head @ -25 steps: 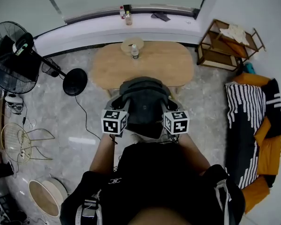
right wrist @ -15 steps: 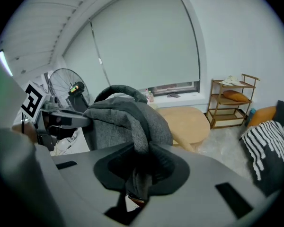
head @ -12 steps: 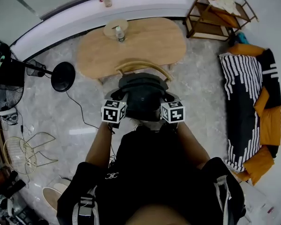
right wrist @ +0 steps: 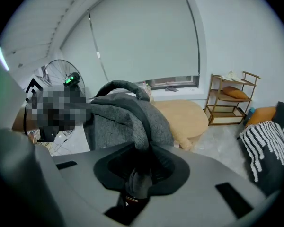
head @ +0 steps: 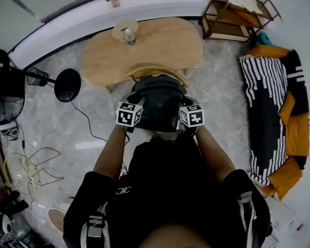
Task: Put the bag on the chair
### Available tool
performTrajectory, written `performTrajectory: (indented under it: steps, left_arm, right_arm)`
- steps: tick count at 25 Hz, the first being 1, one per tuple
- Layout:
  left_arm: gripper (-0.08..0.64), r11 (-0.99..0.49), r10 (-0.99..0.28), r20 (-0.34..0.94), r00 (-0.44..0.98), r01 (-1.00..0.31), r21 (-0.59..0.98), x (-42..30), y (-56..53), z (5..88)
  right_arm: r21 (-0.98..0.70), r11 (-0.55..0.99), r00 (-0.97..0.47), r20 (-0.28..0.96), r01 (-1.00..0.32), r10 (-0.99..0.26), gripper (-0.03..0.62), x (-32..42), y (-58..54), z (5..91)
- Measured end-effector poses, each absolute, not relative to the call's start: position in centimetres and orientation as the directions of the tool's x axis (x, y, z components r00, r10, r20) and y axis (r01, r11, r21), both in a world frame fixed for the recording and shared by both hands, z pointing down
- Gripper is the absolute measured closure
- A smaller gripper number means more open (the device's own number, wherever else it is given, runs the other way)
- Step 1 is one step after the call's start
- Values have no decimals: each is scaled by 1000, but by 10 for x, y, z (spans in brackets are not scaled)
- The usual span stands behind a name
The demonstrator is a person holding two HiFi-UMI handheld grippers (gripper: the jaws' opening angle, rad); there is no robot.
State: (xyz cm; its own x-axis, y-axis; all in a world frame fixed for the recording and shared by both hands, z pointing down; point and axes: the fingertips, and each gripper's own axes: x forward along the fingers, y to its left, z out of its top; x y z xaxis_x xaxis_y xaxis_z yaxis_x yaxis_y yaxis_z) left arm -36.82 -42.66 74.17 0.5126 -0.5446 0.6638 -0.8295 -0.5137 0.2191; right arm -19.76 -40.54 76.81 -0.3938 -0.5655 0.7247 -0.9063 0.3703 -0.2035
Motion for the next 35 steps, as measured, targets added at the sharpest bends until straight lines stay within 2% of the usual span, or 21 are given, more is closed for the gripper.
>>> performTrajectory:
  steps: [6, 18, 22, 28, 31, 35]
  left_arm:
    - [437, -452, -629, 613, 478, -866, 213, -372, -456, 754]
    - [436, -471, -636, 657, 406, -878, 86, -356, -515, 778]
    - [430, -464, -630, 672, 389, -882, 76, -354, -528, 783]
    - [420, -444, -578, 710, 403, -885, 142, -351, -530, 785]
    - [348, -408, -569, 739, 360, -904, 125, -357, -522, 777]
    - [331, -356, -639, 700, 318, -929, 98, -367, -504, 747]
  right_arm:
    - [-112, 380, -339, 718, -918, -608, 505, -200, -433, 775]
    - [-3, 389, -266, 735, -921, -623, 489, -185, -494, 795]
    - [-26, 378, -270, 745, -925, -610, 486, -182, -506, 799]
    - [-108, 341, -296, 769, -934, -566, 479, -175, -507, 798]
    - [-182, 288, -318, 772, -940, -550, 450, -165, -499, 787]
    - [-141, 330, -323, 729, -934, -604, 396, -156, -487, 765]
